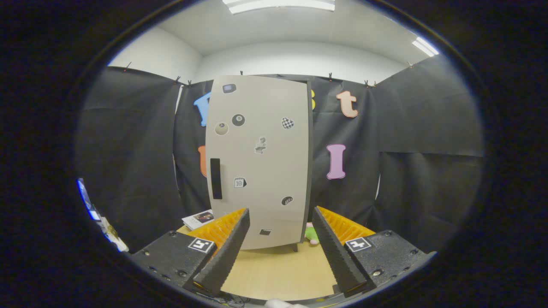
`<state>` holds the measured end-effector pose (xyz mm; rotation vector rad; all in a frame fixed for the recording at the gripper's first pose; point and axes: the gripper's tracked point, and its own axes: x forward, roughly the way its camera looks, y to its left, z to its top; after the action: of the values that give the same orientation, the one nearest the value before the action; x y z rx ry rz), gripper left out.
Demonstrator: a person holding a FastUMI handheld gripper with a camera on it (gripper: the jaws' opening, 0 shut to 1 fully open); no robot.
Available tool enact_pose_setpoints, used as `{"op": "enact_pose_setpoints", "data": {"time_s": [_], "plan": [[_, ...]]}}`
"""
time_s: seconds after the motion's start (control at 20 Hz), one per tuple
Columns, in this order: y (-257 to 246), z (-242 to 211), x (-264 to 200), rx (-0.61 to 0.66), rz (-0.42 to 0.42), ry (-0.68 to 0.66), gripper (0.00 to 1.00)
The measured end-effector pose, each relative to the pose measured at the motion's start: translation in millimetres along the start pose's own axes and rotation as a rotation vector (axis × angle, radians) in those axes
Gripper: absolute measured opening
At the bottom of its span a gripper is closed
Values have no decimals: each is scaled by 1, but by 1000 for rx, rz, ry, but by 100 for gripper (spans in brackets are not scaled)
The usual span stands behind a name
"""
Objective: Open the shoe cabinet door, grab the shoes and put them into the shoe cabinet, then close the shoe cabinet door.
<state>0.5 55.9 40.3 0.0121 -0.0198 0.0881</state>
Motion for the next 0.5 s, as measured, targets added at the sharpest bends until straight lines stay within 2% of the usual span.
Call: {"op": "enact_pose_setpoints", "data": {"time_s": [0.5], "plan": [[1, 2, -3, 31, -24, -13, 96]]}}
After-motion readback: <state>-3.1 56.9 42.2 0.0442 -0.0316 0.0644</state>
